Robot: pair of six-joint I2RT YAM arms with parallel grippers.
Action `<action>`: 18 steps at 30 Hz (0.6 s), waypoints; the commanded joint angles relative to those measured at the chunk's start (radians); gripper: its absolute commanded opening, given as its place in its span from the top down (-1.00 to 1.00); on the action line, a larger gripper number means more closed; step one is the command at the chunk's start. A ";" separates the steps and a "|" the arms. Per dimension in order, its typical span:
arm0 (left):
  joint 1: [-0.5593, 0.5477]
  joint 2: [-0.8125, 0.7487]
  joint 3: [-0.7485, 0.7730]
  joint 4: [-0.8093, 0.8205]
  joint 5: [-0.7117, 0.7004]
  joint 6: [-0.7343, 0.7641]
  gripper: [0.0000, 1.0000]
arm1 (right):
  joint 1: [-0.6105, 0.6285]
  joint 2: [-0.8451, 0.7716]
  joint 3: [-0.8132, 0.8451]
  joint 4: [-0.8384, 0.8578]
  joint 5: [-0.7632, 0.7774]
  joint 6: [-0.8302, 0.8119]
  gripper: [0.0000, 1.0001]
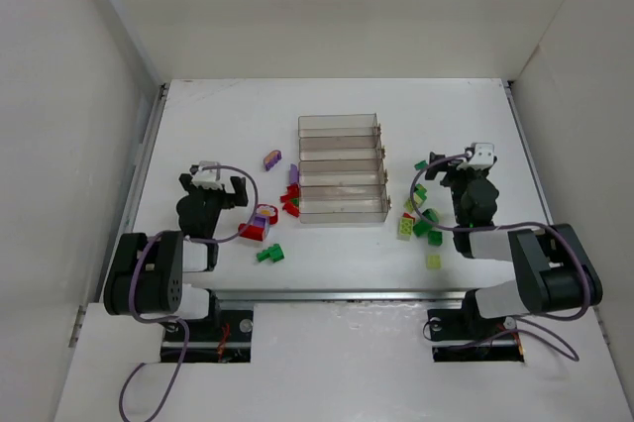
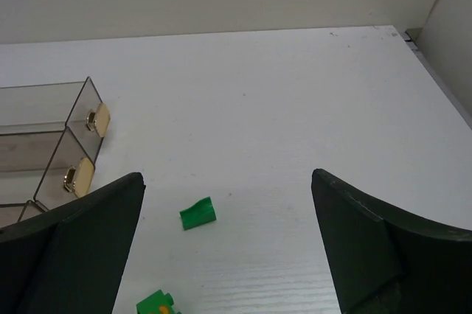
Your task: Sort the legos into containers by color
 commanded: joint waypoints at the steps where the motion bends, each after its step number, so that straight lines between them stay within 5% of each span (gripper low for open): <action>1: -0.017 -0.035 0.006 0.232 -0.056 0.012 -1.00 | 0.003 -0.042 0.046 -0.020 -0.054 -0.002 -1.00; 6: -0.052 -0.035 0.006 0.220 -0.167 0.012 -1.00 | 0.003 -0.165 0.285 -0.491 -0.296 -0.121 -1.00; 10: -0.063 -0.114 -0.003 0.194 -0.110 0.041 -1.00 | 0.038 -0.242 0.457 -0.714 -0.491 -0.267 -1.00; 14: -0.077 -0.298 0.163 -0.248 0.142 0.217 -1.00 | 0.155 -0.296 0.612 -0.906 -0.263 -0.353 -1.00; 15: -0.090 -0.314 0.298 -0.509 0.181 0.307 -1.00 | 0.199 -0.296 0.640 -0.940 -0.122 -0.367 -1.00; 17: -0.141 -0.332 0.418 -0.694 0.163 0.456 -1.00 | 0.247 -0.296 0.713 -1.015 0.054 -0.385 -1.00; 18: -0.158 -0.332 0.460 -0.737 0.031 0.457 -1.00 | 0.274 -0.296 0.736 -1.035 0.149 -0.386 -1.00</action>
